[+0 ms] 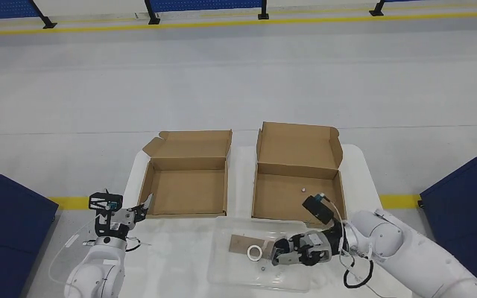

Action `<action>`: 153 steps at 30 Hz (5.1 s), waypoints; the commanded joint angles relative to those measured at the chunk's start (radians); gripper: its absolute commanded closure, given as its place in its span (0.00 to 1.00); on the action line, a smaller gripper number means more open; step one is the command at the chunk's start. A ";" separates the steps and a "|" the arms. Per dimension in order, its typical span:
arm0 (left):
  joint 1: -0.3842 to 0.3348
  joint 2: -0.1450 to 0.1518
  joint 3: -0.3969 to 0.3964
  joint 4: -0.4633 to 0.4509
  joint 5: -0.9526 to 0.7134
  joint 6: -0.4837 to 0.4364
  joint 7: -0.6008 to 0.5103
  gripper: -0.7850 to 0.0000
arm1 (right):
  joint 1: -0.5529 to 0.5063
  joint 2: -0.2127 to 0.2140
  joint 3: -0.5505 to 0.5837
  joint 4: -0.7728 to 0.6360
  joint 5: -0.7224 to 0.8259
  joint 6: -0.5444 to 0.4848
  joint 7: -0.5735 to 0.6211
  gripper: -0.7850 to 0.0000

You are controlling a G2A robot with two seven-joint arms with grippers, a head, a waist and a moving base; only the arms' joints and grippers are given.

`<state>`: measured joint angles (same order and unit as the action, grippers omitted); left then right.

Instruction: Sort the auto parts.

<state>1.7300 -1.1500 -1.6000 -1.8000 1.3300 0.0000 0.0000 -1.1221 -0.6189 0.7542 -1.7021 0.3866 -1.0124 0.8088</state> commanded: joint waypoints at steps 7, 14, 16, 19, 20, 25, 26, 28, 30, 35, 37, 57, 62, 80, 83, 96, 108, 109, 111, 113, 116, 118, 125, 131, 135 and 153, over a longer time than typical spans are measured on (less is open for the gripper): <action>0.000 0.000 0.000 0.000 0.000 0.000 0.000 0.00 | -0.079 0.070 0.074 -0.021 0.155 0.000 -0.001 1.00; 0.000 0.000 0.000 0.000 0.000 0.000 0.000 0.00 | -0.116 0.114 0.124 -0.117 0.276 0.000 -0.001 1.00; 0.000 0.000 0.000 0.000 0.000 0.000 0.000 0.00 | -0.117 0.116 0.124 -0.123 0.281 0.000 0.000 1.00; 0.000 0.000 0.000 0.000 0.000 0.000 0.000 0.00 | -0.117 0.116 0.124 -0.123 0.281 0.000 0.000 1.00; 0.000 0.000 0.000 0.000 0.000 0.000 0.000 0.00 | -0.117 0.116 0.124 -0.123 0.281 0.000 0.000 1.00; 0.000 0.000 0.000 0.000 0.000 0.000 0.000 0.00 | -0.117 0.116 0.124 -0.123 0.281 0.000 0.000 1.00; 0.000 0.000 0.000 0.000 0.000 0.000 0.000 0.00 | -0.117 0.116 0.124 -0.123 0.281 0.000 0.000 1.00; 0.000 0.000 0.000 0.000 0.000 0.000 0.000 0.00 | -0.117 0.116 0.124 -0.123 0.281 0.000 0.000 1.00; 0.000 0.000 0.000 0.000 0.000 0.000 0.000 0.00 | -0.117 0.116 0.124 -0.123 0.281 0.000 0.000 1.00; 0.000 0.000 0.000 0.000 0.000 0.000 0.000 0.00 | -0.117 0.116 0.124 -0.123 0.281 0.000 0.000 1.00; 0.000 0.000 0.000 0.000 0.000 0.000 0.000 0.00 | -0.117 0.116 0.124 -0.123 0.281 0.000 0.000 1.00; 0.000 0.000 0.000 0.000 0.000 0.000 0.000 0.00 | -0.120 0.105 0.128 -0.268 0.536 0.039 0.038 1.00; 0.000 0.000 0.000 0.000 0.000 0.000 0.000 0.00 | -0.111 0.103 0.133 -0.278 0.582 0.056 0.055 1.00; 0.000 0.000 0.000 0.000 0.000 0.000 0.000 0.00 | -0.116 0.068 0.167 -0.353 0.765 0.102 0.101 1.00; 0.000 0.000 0.000 0.000 0.000 0.000 0.000 0.00 | -0.116 0.060 0.185 -0.348 0.787 0.113 0.112 1.00; 0.000 0.000 0.000 0.000 0.000 0.000 0.000 0.00 | -0.122 0.036 0.194 -0.400 0.886 0.150 0.133 1.00; 0.000 0.000 0.000 0.000 0.000 0.000 0.000 0.00 | -0.132 -0.024 0.258 -0.394 1.162 0.309 0.308 1.00; 0.000 0.000 0.000 0.000 0.000 0.000 0.000 0.00 | -0.133 -0.029 0.264 -0.389 1.165 0.319 0.318 1.00; 0.000 0.000 0.000 0.000 0.000 0.000 0.000 0.00 | -0.133 -0.038 0.280 -0.373 1.142 0.328 0.327 1.00; 0.000 0.000 0.000 0.000 0.000 0.000 0.000 0.00 | -0.138 -0.044 0.295 -0.355 1.097 0.319 0.318 1.00; 0.000 0.000 0.000 0.000 0.000 0.000 0.000 0.00 | -0.149 -0.050 0.317 -0.343 1.006 0.309 0.269 1.00; 0.000 0.000 0.000 0.000 0.000 0.000 0.000 0.00 | -0.155 -0.051 0.337 -0.339 0.919 0.312 0.223 1.00; 0.000 0.000 0.000 0.000 0.000 0.000 0.000 0.00 | -0.195 -0.065 0.372 -0.386 0.807 0.333 0.122 1.00; 0.000 0.000 0.000 0.000 0.000 0.000 0.000 0.00 | -0.216 -0.084 0.383 -0.402 0.945 0.350 0.182 1.00; 0.000 0.000 0.000 0.000 0.000 0.000 0.000 0.00 | -0.226 -0.097 0.402 -0.396 1.049 0.365 0.240 1.00; 0.000 0.000 0.000 0.000 0.000 0.000 0.000 0.00 | -0.246 -0.141 0.457 -0.387 0.844 0.455 0.202 1.00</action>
<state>1.7300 -1.1500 -1.6000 -1.8000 1.3300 0.0000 0.0000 -1.3680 -0.7578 1.2095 -2.0881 1.2538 -0.5599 1.0191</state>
